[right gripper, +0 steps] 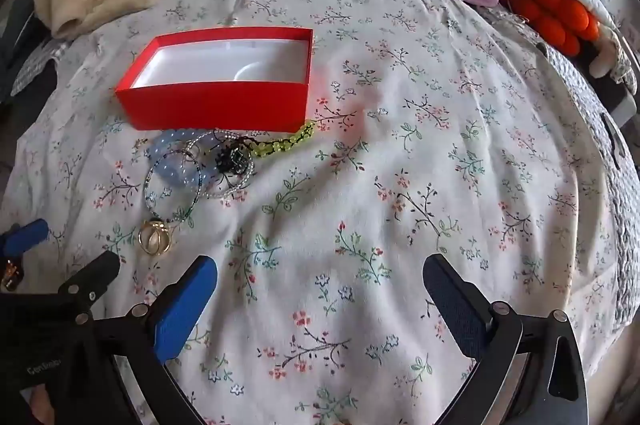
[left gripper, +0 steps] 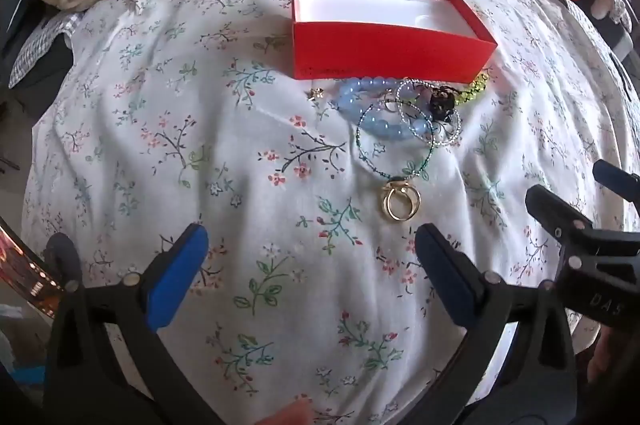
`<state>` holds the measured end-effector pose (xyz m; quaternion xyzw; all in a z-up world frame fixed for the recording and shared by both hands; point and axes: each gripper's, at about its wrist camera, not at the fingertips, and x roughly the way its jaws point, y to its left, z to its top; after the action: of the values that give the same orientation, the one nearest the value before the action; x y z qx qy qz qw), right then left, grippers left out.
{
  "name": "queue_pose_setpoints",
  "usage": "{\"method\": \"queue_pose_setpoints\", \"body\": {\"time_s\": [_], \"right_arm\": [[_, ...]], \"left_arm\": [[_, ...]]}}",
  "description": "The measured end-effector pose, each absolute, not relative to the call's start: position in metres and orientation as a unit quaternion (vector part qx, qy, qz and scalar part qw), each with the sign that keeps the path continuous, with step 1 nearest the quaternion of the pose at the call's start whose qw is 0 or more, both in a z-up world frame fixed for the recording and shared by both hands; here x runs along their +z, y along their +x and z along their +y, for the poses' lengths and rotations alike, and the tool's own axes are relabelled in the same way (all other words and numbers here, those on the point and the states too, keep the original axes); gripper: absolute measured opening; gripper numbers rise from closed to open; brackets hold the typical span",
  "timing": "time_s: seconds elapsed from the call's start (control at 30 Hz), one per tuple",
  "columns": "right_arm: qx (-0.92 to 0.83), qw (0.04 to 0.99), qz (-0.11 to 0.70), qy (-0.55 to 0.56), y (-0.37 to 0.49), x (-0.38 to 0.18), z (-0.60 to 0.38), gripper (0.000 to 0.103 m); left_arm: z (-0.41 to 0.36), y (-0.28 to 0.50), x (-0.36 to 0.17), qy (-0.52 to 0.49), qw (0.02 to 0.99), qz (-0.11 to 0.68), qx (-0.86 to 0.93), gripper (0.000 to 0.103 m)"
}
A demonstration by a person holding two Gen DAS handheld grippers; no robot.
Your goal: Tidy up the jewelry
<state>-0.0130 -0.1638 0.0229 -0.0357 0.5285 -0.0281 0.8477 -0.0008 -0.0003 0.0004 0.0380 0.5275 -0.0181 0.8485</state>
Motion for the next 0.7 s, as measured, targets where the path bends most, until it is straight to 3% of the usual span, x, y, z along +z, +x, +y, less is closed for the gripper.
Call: {"method": "queue_pose_setpoints", "body": {"time_s": [0.7], "right_arm": [[-0.024,0.825,0.562,-0.045,-0.005,0.019,-0.163,0.103]], "left_arm": [[0.007,0.008,0.006,0.044,0.851,0.523,-0.012,0.103]]}}
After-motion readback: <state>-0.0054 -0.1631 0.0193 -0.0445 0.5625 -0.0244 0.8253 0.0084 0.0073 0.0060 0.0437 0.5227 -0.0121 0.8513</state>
